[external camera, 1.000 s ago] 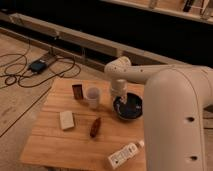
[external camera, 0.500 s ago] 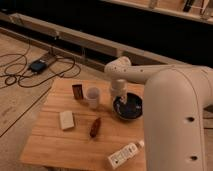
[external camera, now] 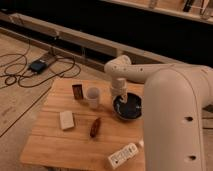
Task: Place the eraser in the ceramic cup
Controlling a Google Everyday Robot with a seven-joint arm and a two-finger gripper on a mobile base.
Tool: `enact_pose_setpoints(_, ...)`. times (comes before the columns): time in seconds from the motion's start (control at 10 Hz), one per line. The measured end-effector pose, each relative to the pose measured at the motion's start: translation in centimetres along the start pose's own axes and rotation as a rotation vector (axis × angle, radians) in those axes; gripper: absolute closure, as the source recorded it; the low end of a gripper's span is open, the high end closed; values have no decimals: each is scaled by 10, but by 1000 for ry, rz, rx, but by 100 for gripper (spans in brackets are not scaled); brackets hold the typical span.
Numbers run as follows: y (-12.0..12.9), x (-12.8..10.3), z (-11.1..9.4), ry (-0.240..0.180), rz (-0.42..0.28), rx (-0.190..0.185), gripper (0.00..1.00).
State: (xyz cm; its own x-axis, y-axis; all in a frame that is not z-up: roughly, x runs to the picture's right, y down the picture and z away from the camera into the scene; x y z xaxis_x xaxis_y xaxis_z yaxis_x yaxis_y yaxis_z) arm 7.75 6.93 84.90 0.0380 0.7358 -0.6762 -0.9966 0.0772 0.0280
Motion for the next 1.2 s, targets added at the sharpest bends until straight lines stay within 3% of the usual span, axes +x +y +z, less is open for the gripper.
enact_pose_setpoints(0.3,26,-13,-43,-29,-49,11,45)
enact_pose_setpoints(0.5,57,-17,-85,-75,-113,1,45)
enact_pose_setpoints(0.8,110,-11,-120,-119,-222,-29,45)
enact_pose_setpoints(0.9,126,-9,-122,-128,-253,-45,45)
enact_pose_setpoints(1.2,181,-5,-99,-119,-362,-102,45)
